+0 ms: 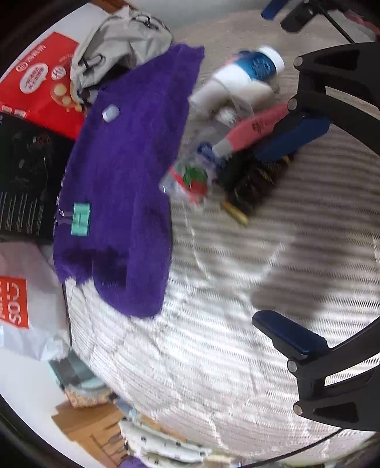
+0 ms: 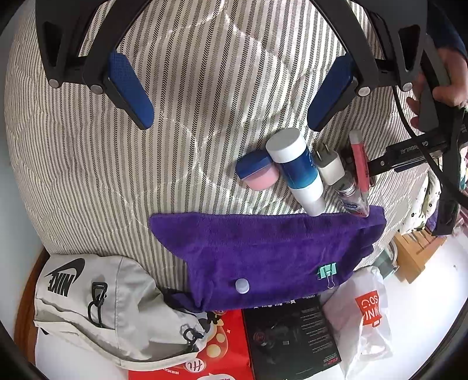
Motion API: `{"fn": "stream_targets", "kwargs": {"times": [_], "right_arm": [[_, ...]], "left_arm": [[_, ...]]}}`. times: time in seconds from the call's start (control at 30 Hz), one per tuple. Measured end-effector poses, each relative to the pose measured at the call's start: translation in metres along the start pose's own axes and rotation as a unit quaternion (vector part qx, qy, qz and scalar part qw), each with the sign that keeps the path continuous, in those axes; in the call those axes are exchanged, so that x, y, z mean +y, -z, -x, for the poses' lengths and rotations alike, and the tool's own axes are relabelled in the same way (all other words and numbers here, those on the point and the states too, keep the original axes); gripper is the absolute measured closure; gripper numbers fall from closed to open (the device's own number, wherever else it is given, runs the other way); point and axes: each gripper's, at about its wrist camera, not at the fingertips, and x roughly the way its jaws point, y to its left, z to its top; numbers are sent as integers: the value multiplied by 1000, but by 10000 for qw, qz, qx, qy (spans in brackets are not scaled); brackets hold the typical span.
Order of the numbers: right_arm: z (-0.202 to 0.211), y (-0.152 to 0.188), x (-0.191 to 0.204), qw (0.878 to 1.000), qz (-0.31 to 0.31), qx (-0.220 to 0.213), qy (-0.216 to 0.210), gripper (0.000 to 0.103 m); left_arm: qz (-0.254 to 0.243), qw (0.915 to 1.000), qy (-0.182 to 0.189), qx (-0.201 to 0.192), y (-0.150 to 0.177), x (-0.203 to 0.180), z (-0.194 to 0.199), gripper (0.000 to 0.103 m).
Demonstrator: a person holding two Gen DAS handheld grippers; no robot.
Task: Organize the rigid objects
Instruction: 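Move the left tool toward the black-and-gold Grand Reserve bottle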
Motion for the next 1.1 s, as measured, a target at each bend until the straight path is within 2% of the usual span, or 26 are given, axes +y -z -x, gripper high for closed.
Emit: {"fn": "stream_targets", "kwargs": {"times": [0.1,0.23,0.4,0.53,0.67,0.83,0.97,1.1], "right_arm": [[-1,-2,2,10000,52,14,-5,0],[-1,-6,5,10000,92,-4,-36,0],[-3,-6,9,9999,158,24,-41,0],[-8,-2,8,9998,142,110,-43,0],[-12,0,5,9997,116,198,-29,0],[-14,-2,5,9997,128,220,-36,0],[-17,-2,5,9996,141,247,-54,0],[-18,-2,5,9995,169,264,-55,0]], "left_arm": [[-187,9986,-474,144,3,1,-4,0],[-147,9996,-104,203,5,-1,-7,1],[-329,9991,275,74,9,-18,2,1],[-100,9982,582,73,4,-20,3,1],[-34,9981,613,39,1,-21,1,0],[313,9972,675,82,-6,-15,-5,1],[174,9982,563,147,-5,-19,-6,1],[70,9977,650,189,-1,-13,-3,0]]}}
